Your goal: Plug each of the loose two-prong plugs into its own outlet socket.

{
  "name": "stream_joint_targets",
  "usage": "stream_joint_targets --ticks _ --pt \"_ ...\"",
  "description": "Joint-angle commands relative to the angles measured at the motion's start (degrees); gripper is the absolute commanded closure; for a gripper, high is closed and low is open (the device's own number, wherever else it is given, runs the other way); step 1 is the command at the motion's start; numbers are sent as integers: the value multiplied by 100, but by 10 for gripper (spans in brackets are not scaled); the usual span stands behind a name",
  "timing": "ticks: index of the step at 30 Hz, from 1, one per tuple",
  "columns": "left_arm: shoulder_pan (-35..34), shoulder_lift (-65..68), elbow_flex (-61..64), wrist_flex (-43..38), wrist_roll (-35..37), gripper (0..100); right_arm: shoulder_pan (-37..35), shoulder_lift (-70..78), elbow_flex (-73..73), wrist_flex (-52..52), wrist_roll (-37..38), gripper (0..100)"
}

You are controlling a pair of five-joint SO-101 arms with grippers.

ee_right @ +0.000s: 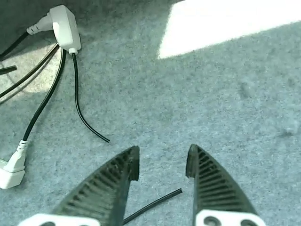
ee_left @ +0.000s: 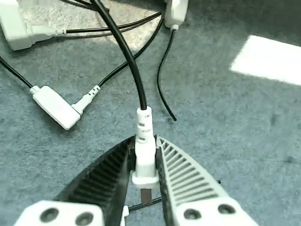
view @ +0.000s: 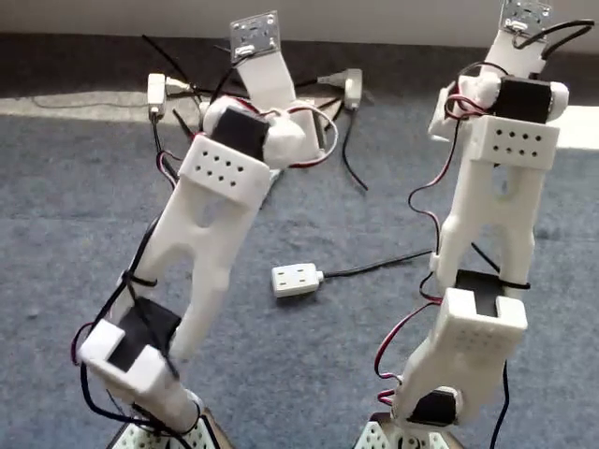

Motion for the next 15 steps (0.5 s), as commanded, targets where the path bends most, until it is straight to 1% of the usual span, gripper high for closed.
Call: stream_joint_targets --ticks 1,3,5,7,8,10,13,14,15 --pt "163 -1657 505 -114 44 995 22 -356 -171 215 53 829" --pt "163 -2457 1015 -158 70 995 13 -356 -171 215 35 829" --pt "171 -3292 1613 -369 97 995 -4 -365 -171 224 26 829" --pt "171 -4163 2422 -818 431 995 -66 -382 -171 224 26 830" --pt "163 -4620 2941 -1196 651 995 -110 -453 -136 224 26 835" --pt "163 -5525 4180 -2286 835 995 -268 -655 -110 224 26 875" --pt "163 -6730 6114 -4316 844 995 -505 -1095 189 224 53 968" --pt "163 -7064 6703 -5011 844 995 -602 -1235 295 224 53 991" --pt "163 -7371 7222 -5644 844 995 -690 -1385 418 215 62 992"
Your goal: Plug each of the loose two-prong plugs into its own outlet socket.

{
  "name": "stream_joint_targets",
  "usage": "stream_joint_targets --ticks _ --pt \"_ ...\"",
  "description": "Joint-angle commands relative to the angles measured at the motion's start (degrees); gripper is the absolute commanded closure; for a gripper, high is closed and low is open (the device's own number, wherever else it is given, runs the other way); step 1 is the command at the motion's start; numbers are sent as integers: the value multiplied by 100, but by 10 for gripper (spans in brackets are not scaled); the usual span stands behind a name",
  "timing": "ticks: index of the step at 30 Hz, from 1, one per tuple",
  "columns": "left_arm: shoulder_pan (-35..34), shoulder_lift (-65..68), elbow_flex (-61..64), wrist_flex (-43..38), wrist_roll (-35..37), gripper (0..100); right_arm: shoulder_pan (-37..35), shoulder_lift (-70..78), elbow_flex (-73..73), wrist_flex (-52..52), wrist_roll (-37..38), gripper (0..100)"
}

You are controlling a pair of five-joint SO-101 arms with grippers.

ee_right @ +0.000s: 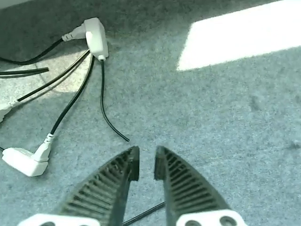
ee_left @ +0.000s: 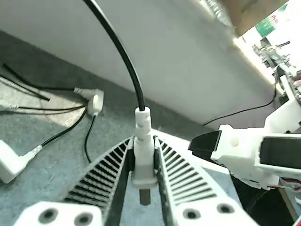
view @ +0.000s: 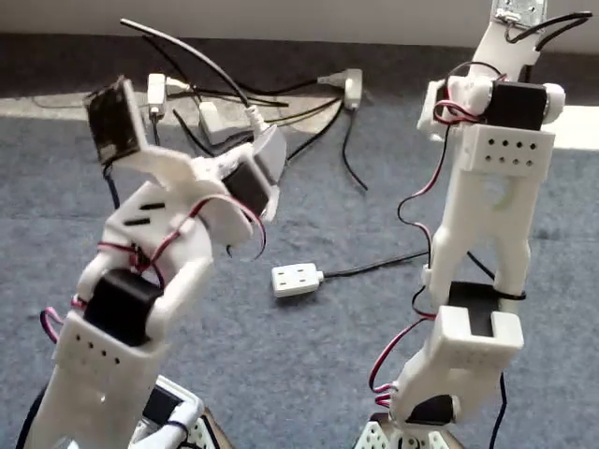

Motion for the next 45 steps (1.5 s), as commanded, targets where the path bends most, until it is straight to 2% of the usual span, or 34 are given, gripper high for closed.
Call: stream_joint_targets --ticks 1,3,5,8,11,16,20,24,26,33,39,45 --pt "75 -1727 2765 -3332 53 995 -330 -743 303 215 62 988" --pt "75 -2158 3407 -4114 62 995 -541 -980 523 215 70 987" --pt "92 -2422 3732 -4413 62 995 -769 -1218 734 215 70 988" --pt "22 -2510 3802 -4440 62 994 -1103 -1640 1200 215 167 988" --pt "-312 -2510 3793 -4457 79 994 -1622 -2123 1807 215 853 991" --pt "-593 -2545 3741 -4457 1073 994 -2343 -3011 2659 189 1240 991" --pt "-549 -2519 3697 -4448 1451 994 -2800 -3538 3055 189 1363 991" --pt "-523 -2510 3705 -4422 1996 994 -3380 -4084 3697 -312 1407 991" --pt "-286 -2510 3732 -4413 2075 994 -3556 -4409 4207 -690 1407 991" --pt "532 -2563 4084 -4378 2057 994 -3626 -4989 5042 -1314 1407 991" --pt "585 -2571 4189 -4378 2057 994 -3600 -4549 5042 -1657 1407 991" --pt "593 -2580 4163 -4123 2057 994 -2888 -4092 5042 -2229 1407 991"
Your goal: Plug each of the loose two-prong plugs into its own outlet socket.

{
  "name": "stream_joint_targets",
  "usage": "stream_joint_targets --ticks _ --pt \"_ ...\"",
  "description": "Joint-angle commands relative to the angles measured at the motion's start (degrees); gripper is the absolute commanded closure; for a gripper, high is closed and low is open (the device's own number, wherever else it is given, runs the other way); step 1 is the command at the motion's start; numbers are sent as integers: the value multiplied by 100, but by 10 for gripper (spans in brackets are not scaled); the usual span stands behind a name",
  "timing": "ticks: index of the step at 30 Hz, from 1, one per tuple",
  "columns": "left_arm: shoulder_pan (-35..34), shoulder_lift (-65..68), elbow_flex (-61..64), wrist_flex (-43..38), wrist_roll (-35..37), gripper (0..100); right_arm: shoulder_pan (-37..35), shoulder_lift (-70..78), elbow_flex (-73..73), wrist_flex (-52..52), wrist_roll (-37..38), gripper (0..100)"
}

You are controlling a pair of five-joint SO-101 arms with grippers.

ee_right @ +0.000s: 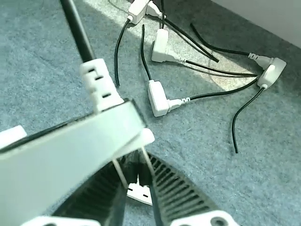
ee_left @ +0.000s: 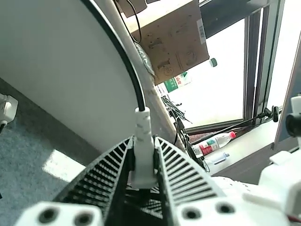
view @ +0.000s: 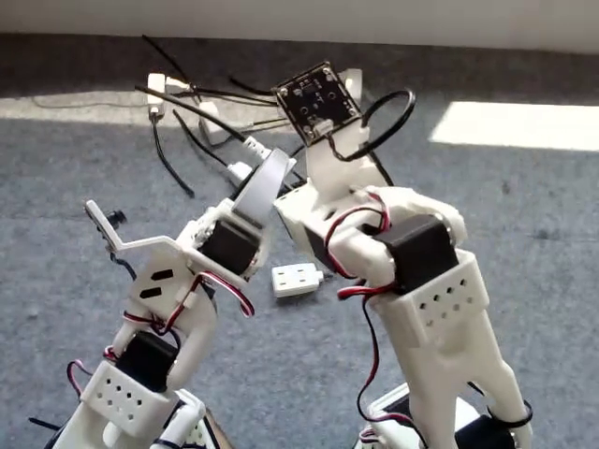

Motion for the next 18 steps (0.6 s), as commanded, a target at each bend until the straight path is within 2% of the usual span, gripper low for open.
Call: stream_joint_targets --ticks 1,7,13,18 --pt "119 -92 -101 246 26 994 505 242 -22 -391 44 991" --pt "119 -92 -101 255 35 994 796 444 -31 -699 44 991" --pt "136 -92 -66 255 35 994 884 514 -31 -804 466 991" --pt "505 -92 -48 378 26 994 901 514 -31 -1024 448 991"
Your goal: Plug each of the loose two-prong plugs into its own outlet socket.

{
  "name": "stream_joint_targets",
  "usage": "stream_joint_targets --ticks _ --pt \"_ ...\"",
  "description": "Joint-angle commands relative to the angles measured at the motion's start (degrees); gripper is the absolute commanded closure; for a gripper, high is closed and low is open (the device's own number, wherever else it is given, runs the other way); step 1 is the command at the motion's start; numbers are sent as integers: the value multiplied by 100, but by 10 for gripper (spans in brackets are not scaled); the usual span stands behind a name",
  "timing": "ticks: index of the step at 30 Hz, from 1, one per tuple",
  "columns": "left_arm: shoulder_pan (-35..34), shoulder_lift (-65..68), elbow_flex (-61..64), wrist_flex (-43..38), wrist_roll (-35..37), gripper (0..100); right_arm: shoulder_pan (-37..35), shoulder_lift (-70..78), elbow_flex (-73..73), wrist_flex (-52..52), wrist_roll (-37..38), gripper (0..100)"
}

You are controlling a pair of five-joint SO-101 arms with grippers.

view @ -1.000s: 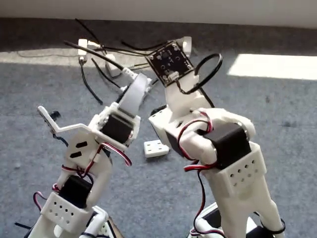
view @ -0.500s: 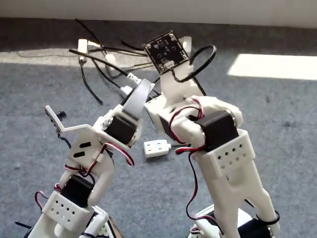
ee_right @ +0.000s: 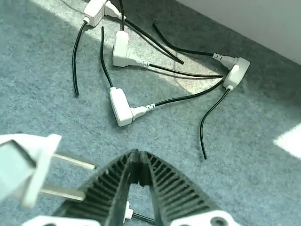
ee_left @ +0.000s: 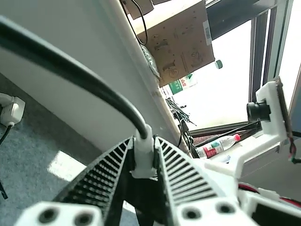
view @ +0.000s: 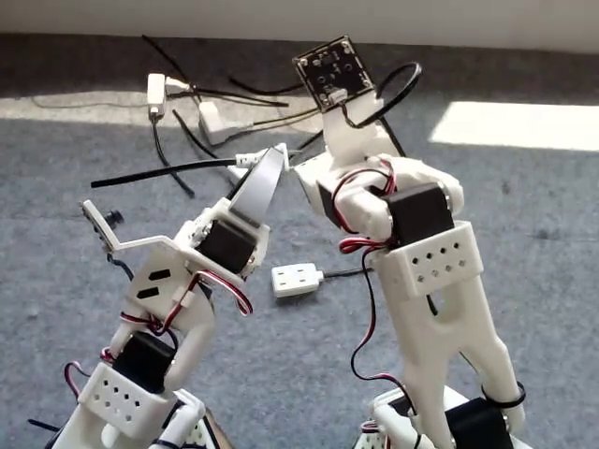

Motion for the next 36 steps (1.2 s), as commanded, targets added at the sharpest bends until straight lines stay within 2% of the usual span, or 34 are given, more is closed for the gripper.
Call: stream_joint_targets --ticks 1,17,20,26,29,36 --pt "505 -92 -57 246 18 994 136 -13 -48 -277 79 991" --pt "637 -57 -48 343 -255 994 180 -57 -4 -426 79 991" --pt "549 -31 -57 343 -264 994 470 -66 -31 -418 79 991" --pt "-57 -4 -312 431 -343 994 1297 -4 -391 -198 88 991" --pt "-233 312 -954 1213 -607 994 1446 -4 -611 180 88 991" --pt "-435 2448 -3521 4193 -633 994 1657 -4 -620 1024 44 991"
